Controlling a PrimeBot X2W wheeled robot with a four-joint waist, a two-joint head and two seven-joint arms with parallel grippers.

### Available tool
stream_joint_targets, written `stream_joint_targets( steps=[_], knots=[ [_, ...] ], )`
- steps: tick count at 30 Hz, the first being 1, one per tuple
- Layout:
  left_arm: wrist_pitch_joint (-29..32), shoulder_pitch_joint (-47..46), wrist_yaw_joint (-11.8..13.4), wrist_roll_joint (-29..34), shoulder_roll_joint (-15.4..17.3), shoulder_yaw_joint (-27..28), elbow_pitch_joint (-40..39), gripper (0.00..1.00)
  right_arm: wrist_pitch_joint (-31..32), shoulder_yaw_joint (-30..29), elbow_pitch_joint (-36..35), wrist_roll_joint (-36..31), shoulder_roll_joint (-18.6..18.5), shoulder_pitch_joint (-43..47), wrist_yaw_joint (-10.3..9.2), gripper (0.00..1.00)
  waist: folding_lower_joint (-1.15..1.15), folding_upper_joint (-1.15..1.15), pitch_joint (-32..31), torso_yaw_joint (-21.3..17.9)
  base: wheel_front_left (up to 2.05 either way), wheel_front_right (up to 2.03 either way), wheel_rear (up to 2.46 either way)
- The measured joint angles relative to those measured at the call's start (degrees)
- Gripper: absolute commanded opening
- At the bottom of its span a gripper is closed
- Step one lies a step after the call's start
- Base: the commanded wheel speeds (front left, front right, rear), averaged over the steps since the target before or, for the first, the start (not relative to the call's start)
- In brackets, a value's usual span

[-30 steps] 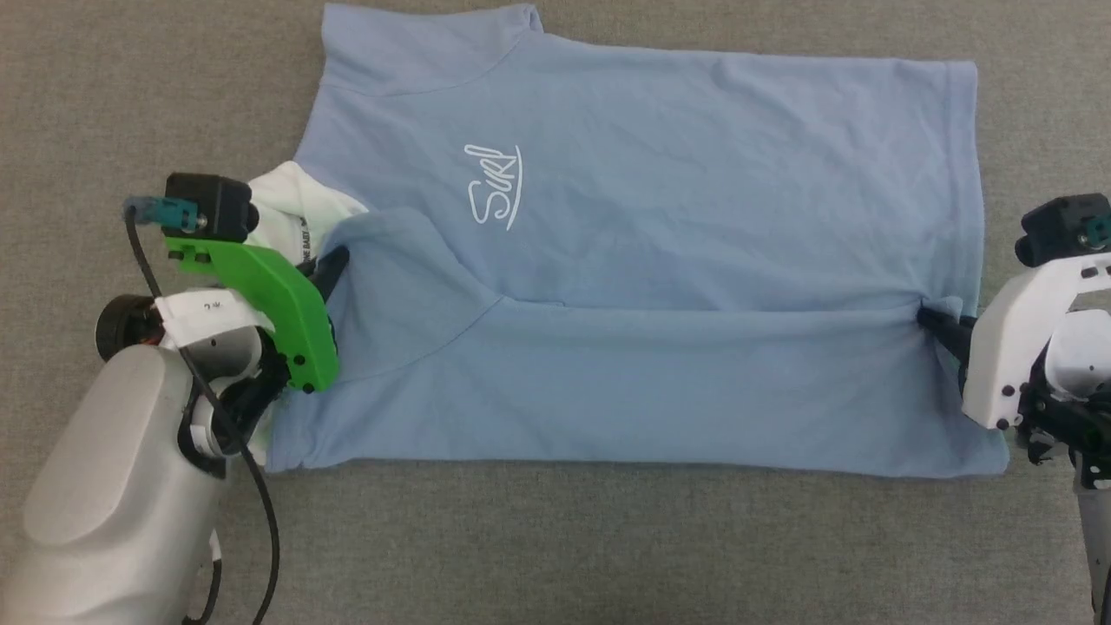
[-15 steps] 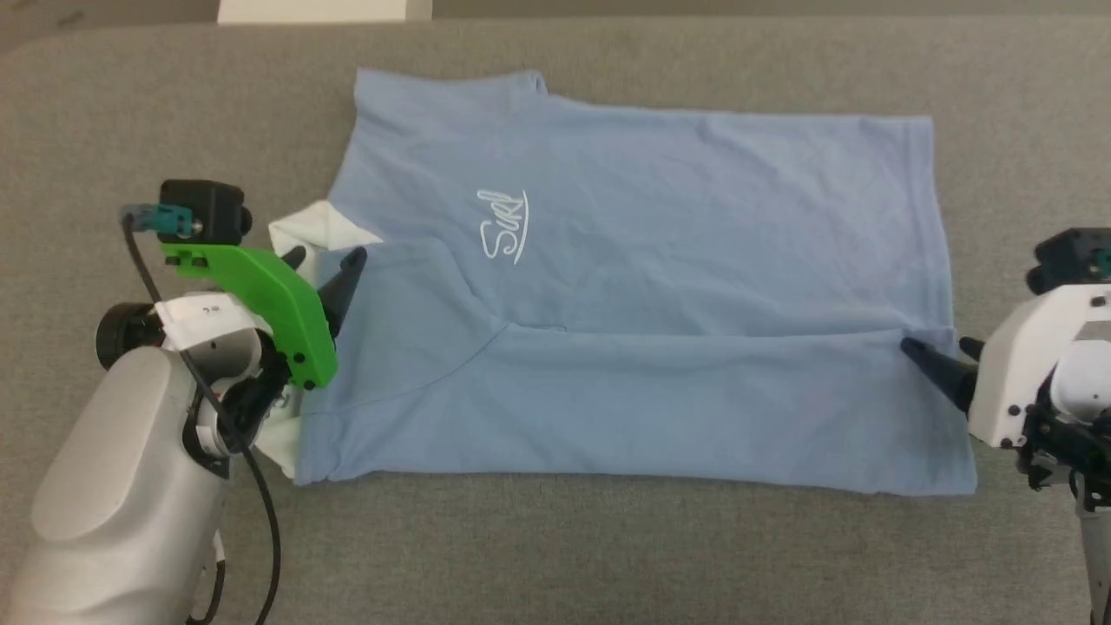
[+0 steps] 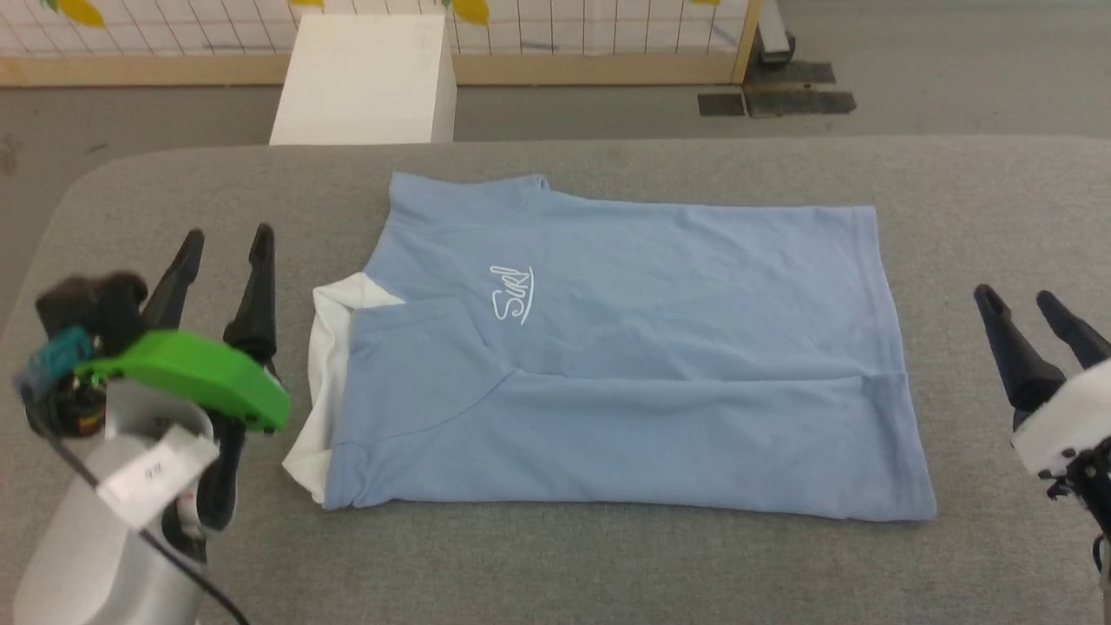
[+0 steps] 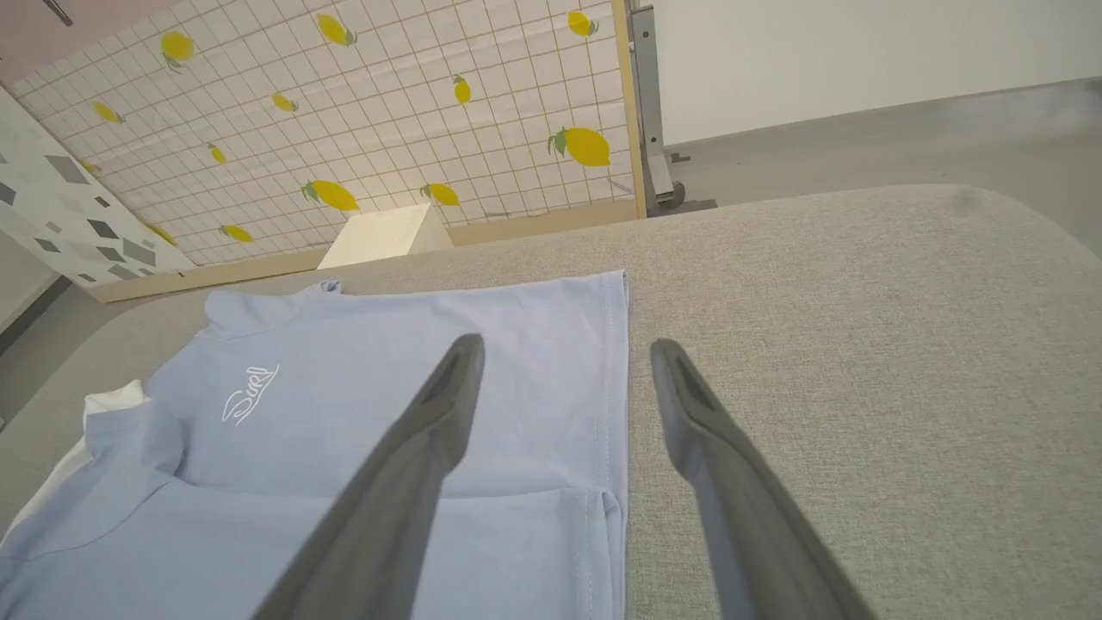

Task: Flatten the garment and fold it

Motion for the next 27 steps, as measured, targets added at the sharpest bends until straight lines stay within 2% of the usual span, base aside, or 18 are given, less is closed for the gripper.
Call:
stream_joint_targets(
  steps=[4,10,19,22,27],
  knots=[
    [-7.6,5.5,1.6,2.2,-1.1,1.1,-0.8,1.0,-9.2,-0.4,0.1,-1.4,-0.1,3.9,-0.01,1.0,0.0,0.0,-1.5,0.2,0.0,0.0,0.0],
    [-11.1,12.3,2.6,3.1,-3.6,1.8,-1.1,1.0,-17.4,0.0,3.0,-2.2,0.4,9.2,0.0,1.0,0.0,0.0,-2.8,0.8,0.0,0.0,0.0],
    [-11.7,17.4,2.7,4.2,-7.0,2.6,-0.9,1.0,-19.5,0.8,5.7,-1.9,1.3,12.2,0.0,1.0,0.0,0.0,-3.8,1.1,0.0,0.0,0.0],
    [-9.3,17.4,2.7,5.9,-6.7,0.5,0.2,1.0,-19.6,1.0,6.1,-1.6,1.3,12.4,0.0,1.0,0.0,0.0,-3.7,1.1,0.0,0.0,0.0],
    [5.2,15.4,3.3,6.5,-4.7,-3.6,1.7,1.0,-19.3,1.0,6.3,-1.5,1.3,12.4,0.0,1.0,0.0,0.0,-3.0,1.4,0.0,0.0,0.0]
  ],
)
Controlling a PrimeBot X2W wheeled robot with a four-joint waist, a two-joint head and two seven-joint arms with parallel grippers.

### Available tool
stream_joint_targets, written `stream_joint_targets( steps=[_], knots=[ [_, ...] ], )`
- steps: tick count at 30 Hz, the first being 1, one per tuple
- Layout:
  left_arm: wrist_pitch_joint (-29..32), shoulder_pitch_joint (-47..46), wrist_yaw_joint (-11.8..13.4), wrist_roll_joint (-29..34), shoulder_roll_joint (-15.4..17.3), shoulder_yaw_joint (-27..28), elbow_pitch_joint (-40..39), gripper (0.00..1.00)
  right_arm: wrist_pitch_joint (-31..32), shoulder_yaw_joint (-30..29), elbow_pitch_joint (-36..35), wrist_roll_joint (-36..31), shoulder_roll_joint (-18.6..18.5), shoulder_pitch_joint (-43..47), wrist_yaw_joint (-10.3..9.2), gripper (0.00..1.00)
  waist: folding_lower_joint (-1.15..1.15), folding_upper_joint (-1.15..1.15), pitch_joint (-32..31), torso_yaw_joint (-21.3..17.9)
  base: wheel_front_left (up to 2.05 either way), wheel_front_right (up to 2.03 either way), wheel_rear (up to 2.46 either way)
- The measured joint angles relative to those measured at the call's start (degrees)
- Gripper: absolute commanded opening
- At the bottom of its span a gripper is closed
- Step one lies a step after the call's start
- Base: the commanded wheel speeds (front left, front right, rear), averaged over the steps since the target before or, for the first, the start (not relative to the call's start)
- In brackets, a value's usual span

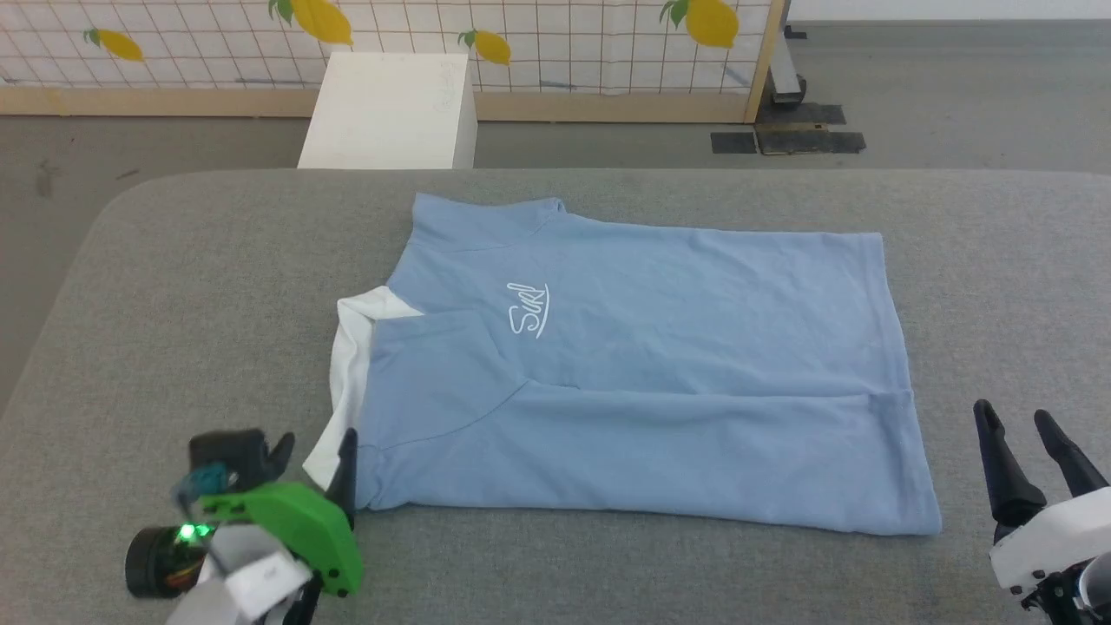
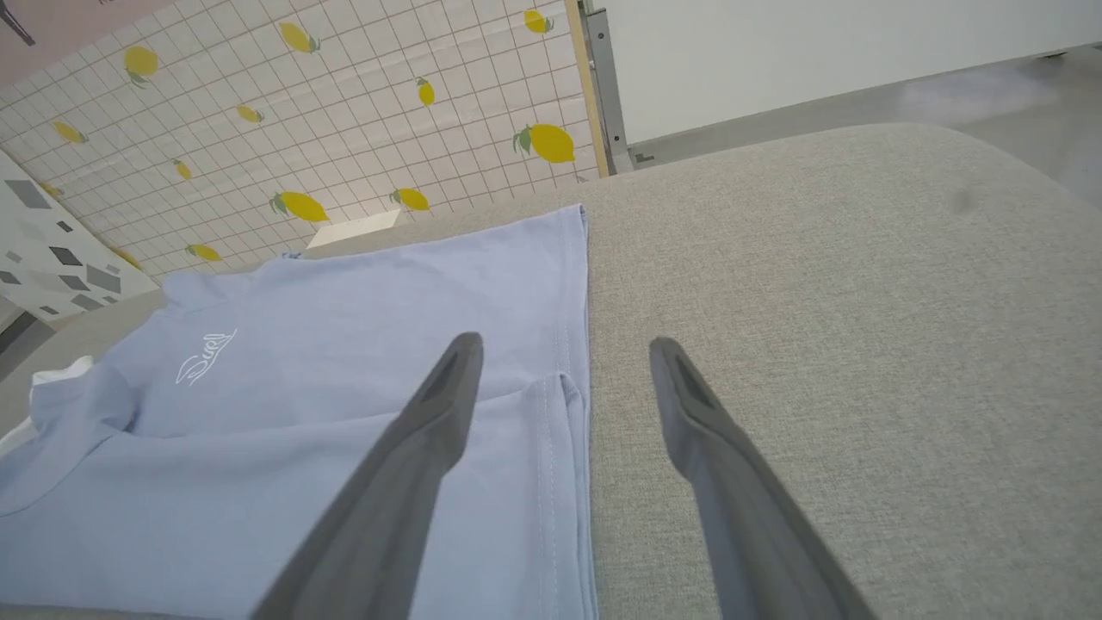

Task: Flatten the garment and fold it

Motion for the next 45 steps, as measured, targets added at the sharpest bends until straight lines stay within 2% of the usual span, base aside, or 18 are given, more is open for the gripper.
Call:
stream_joint_targets(
  steps=[8,11,20,21,22,24,30,35,41,45],
  knots=[
    [28.8,-6.8,3.0,-1.8,3.3,-4.5,-1.4,1.0,0.2,0.2,-0.3,0.0,0.0,-0.2,0.0,1.0,0.0,0.0,2.3,0.0,0.0,0.0,0.0],
    [35.7,-7.7,3.7,-2.1,4.1,-5.8,-2.0,1.0,0.3,0.2,-0.4,0.0,0.1,-0.7,0.0,1.0,0.0,0.0,3.3,-0.2,0.0,0.0,0.0],
    [43.5,-10.2,6.3,-4.1,4.6,-6.2,1.6,1.0,0.8,1.1,-1.2,0.0,-0.2,-2.1,-0.01,1.0,0.0,0.0,7.0,-1.4,0.0,0.0,0.0],
    [43.7,-10.1,6.3,-4.8,4.6,-5.8,1.7,0.49,0.9,1.4,-1.4,0.0,-0.3,-2.4,0.0,1.0,0.0,0.0,7.4,-1.5,0.0,0.0,0.0],
    [43.8,-10.2,6.3,-5.1,4.5,-5.6,1.7,0.26,1.1,1.5,-1.5,0.0,-0.4,-2.5,0.0,1.0,0.0,0.0,7.7,-1.6,0.0,0.0,0.0],
    [43.3,-10.2,6.0,-6.0,4.2,-4.9,1.7,0.0,1.8,2.1,-1.8,0.0,-0.8,-2.6,0.0,1.0,0.0,0.0,8.3,-1.8,0.0,0.0,0.0],
    [40.9,-9.5,5.6,-8.1,3.0,-3.8,0.8,0.0,7.3,3.9,-3.4,-1.7,-2.4,-2.5,0.0,1.0,0.0,0.0,8.5,-1.7,0.0,0.0,0.0],
    [39.2,-7.9,5.7,-8.5,3.0,-2.8,-2.1,0.0,20.8,2.8,-5.3,-6.6,-2.4,-1.9,0.0,1.0,0.0,0.0,8.0,-1.6,0.0,0.0,0.0],
    [38.8,-6.0,6.6,-8.5,3.1,-2.4,-5.6,0.0,38.5,3.1,-9.0,-12.5,0.4,-2.2,0.0,1.0,0.0,0.0,8.2,-1.8,0.0,0.0,0.0],
    [38.7,-5.7,7.0,-8.4,3.1,-2.7,-7.7,0.0,45.3,4.5,-8.9,-16.2,0.5,-3.9,0.0,1.0,0.0,0.0,9.0,-1.5,0.0,0.0,0.0]
  ],
)
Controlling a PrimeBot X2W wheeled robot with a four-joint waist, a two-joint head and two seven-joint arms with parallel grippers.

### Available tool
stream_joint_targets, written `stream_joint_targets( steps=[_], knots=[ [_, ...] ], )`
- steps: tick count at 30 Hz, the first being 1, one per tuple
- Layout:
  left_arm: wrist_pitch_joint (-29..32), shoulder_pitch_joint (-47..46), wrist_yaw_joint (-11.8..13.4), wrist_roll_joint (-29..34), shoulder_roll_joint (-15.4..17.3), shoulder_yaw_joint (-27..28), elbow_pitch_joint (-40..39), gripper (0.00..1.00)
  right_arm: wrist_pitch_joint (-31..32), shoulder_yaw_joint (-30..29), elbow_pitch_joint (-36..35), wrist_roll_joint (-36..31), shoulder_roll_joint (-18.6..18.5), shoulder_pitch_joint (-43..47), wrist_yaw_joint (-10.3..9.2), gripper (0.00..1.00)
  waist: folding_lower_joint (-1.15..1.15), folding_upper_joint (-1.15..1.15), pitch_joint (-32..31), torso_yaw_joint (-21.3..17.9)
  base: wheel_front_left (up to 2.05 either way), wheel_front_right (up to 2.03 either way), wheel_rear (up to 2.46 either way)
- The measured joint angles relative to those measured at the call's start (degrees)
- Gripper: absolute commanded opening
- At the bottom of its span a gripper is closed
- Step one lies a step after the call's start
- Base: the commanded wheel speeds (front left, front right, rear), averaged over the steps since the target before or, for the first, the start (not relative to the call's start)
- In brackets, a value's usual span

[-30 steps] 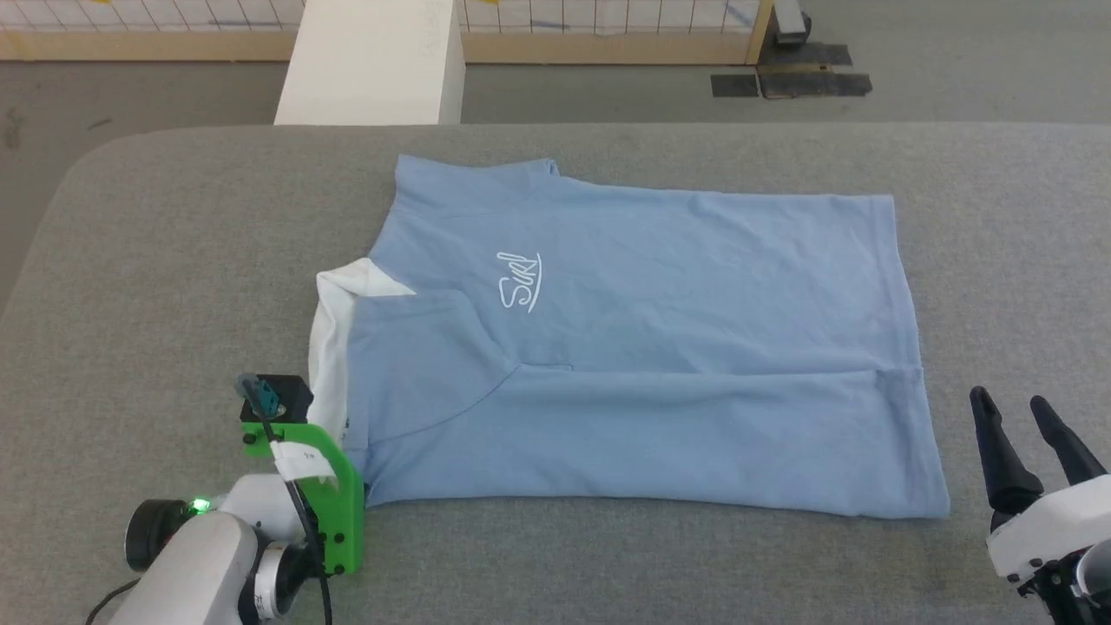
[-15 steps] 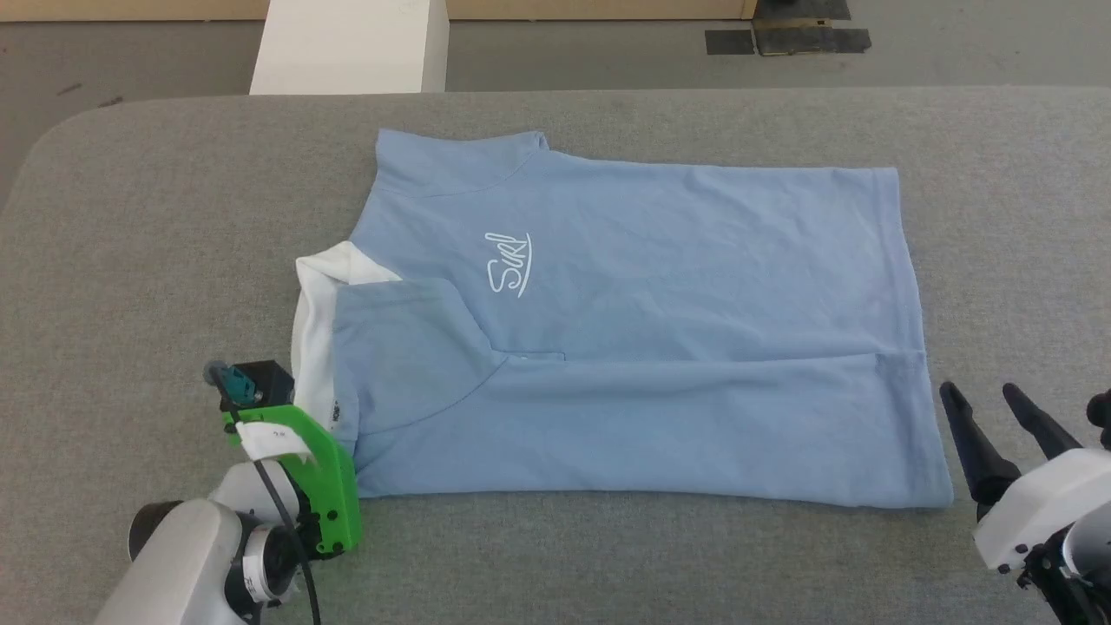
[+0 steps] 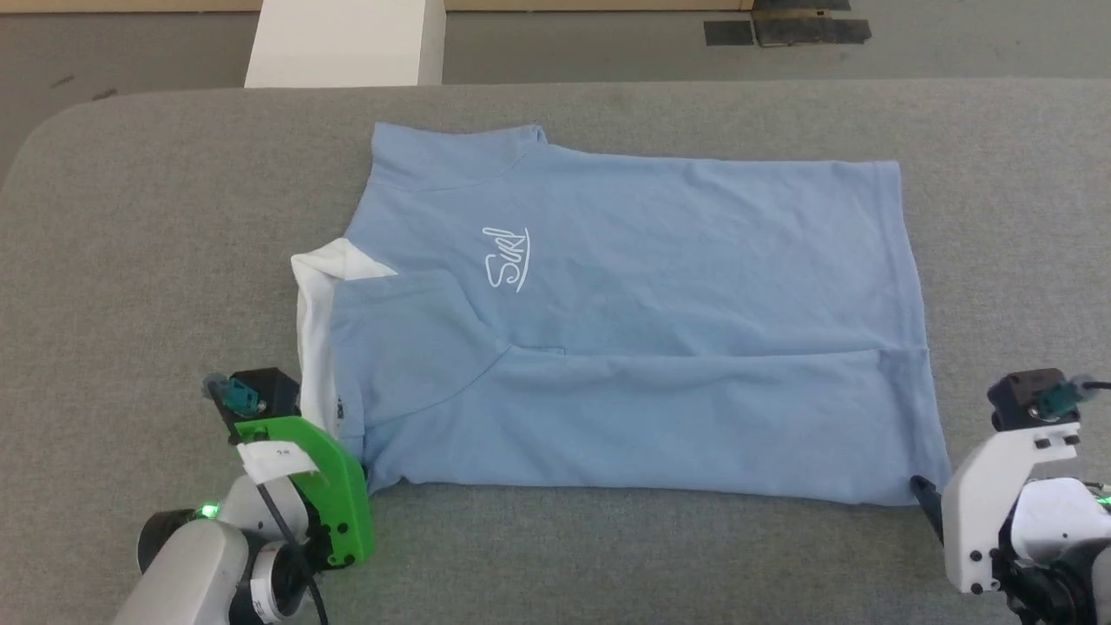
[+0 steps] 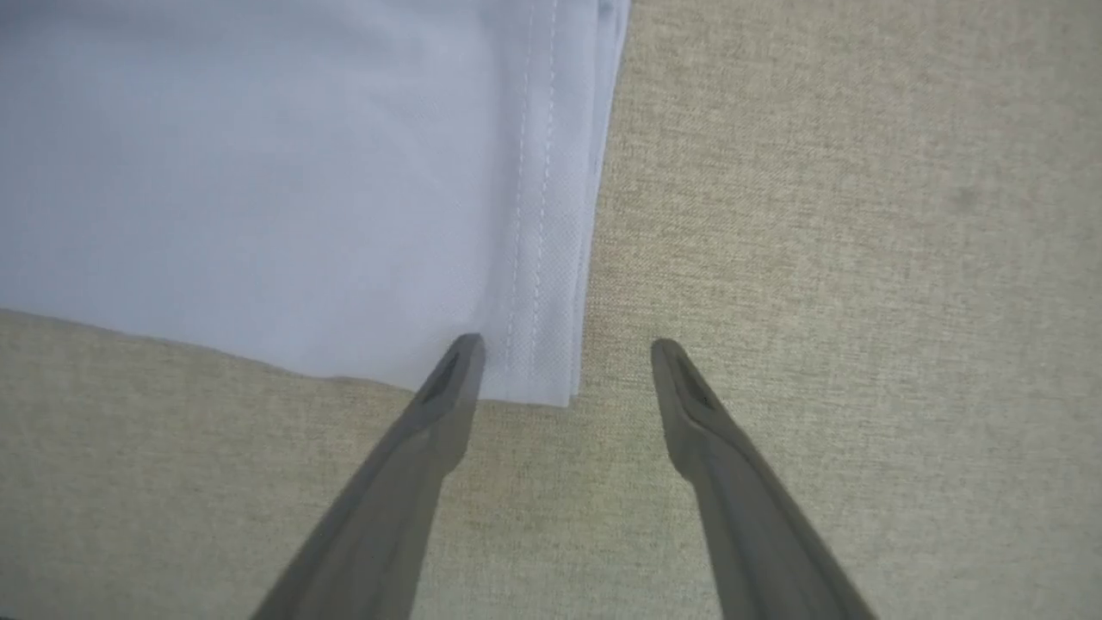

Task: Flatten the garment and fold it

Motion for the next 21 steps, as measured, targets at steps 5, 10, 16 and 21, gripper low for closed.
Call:
stream_joint_targets(
  steps=[5,10,16,21],
  knots=[
    [0.0,0.0,0.0,0.2,0.0,-0.3,-1.7,0.0,2.2,1.7,2.4,-1.6,0.2,-2.1,0.0,1.0,0.0,0.0,1.3,0.8,0.0,0.0,0.0],
    [-0.2,-0.2,0.1,0.3,0.0,-0.4,-2.7,0.0,2.5,4.1,5.1,-2.1,-0.7,-3.8,0.0,1.0,0.0,0.0,2.5,1.8,0.0,0.0,0.0],
    [-0.5,-0.2,0.5,0.3,-0.1,-0.4,-3.3,0.0,4.3,4.7,6.2,-0.8,-1.9,-5.0,0.0,0.0,0.0,0.0,2.8,2.6,0.0,0.0,0.0],
    [-1.0,0.1,0.7,-0.1,-0.2,0.2,-3.7,0.0,3.5,4.4,6.3,1.6,-2.4,-5.2,0.01,0.0,0.0,0.0,2.0,2.5,0.0,0.0,0.0]
  ],
)
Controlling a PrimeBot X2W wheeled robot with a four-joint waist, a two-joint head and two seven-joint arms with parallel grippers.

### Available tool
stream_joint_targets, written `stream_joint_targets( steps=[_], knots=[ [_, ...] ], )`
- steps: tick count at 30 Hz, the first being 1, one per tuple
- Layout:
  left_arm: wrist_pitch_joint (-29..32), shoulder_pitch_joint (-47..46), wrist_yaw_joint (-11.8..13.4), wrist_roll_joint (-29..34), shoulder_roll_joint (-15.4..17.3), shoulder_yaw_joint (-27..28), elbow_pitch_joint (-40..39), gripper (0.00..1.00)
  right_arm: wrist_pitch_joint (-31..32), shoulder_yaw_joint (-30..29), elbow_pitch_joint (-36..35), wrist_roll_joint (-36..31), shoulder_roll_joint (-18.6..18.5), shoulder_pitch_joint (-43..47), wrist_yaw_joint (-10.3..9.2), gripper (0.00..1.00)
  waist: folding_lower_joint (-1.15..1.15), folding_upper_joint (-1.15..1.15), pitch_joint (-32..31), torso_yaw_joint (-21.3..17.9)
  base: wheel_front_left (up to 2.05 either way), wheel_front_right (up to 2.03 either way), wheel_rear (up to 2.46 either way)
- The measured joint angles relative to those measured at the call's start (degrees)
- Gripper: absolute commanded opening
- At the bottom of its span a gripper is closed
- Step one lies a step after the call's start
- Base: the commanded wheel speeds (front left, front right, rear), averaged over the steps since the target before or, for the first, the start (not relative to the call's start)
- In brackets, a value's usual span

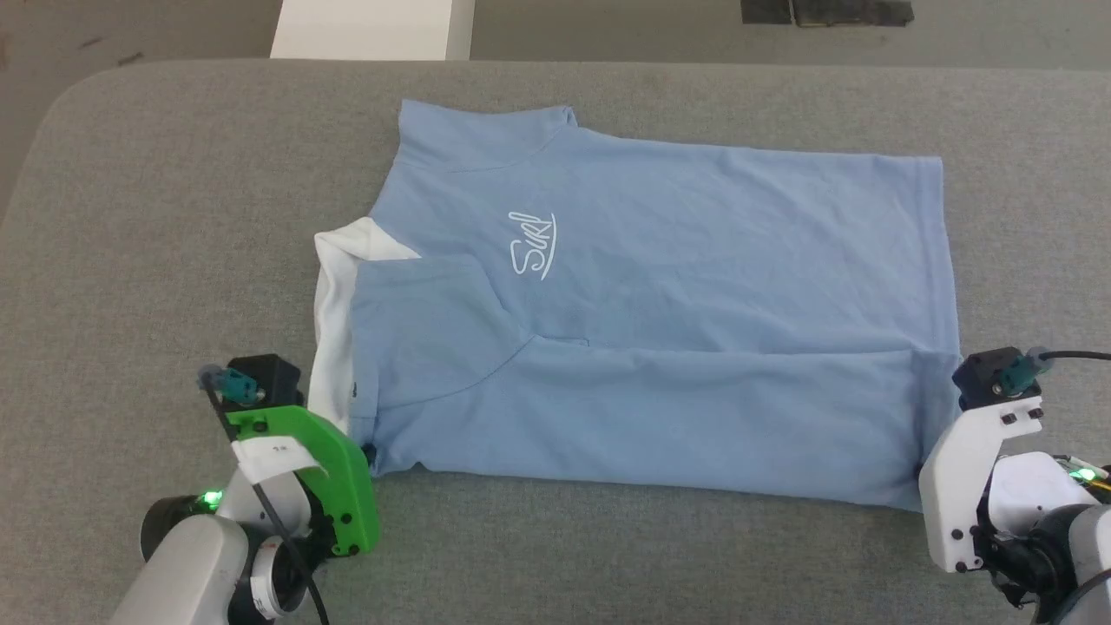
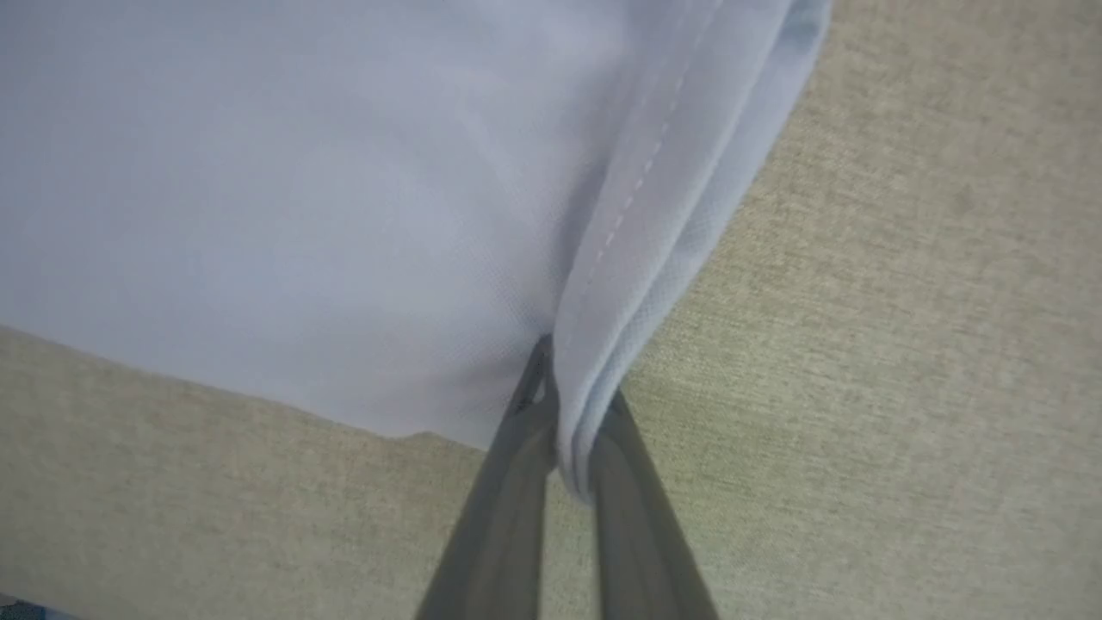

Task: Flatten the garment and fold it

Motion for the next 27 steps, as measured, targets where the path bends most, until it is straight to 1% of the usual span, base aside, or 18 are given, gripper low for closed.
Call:
stream_joint_targets(
  steps=[4,8,13,17,20,27],
  knots=[
    [-1.1,0.7,0.5,-0.7,0.1,1.7,-1.5,0.0,-1.2,-1.6,-0.6,1.3,-0.1,0.0,-0.01,0.0,0.0,0.0,-1.5,-0.3,0.0,0.0,0.0],
    [-1.6,1.9,1.1,-1.8,0.6,3.0,-3.9,0.0,-1.4,-3.2,-3.0,2.7,-0.9,0.0,0.0,0.0,0.0,0.0,-3.6,-0.5,0.0,0.0,0.0],
    [-0.9,4.2,2.1,-2.2,2.0,3.8,-7.6,0.0,0.3,-5.4,-6.3,3.6,-1.7,1.5,0.0,0.0,0.0,0.0,-6.3,-0.6,0.0,0.0,0.0],
    [0.6,7.0,3.1,-2.4,2.6,3.7,-9.3,0.0,1.8,-6.6,-6.9,3.9,-1.5,4.9,0.0,0.0,0.0,0.0,-7.8,-0.7,0.0,0.0,0.0],
    [1.7,10.0,4.3,-3.5,2.5,3.7,-8.6,0.0,2.2,-7.2,-6.0,4.1,-0.4,7.3,0.0,0.0,0.0,0.0,-8.0,-0.8,0.0,0.0,0.0],
    [2.7,11.6,4.2,-6.7,0.5,3.2,-2.1,0.0,-0.3,-5.7,0.4,3.5,0.2,7.6,0.0,0.0,0.0,0.0,-6.7,-1.0,0.0,0.0,0.0]
  ],
)
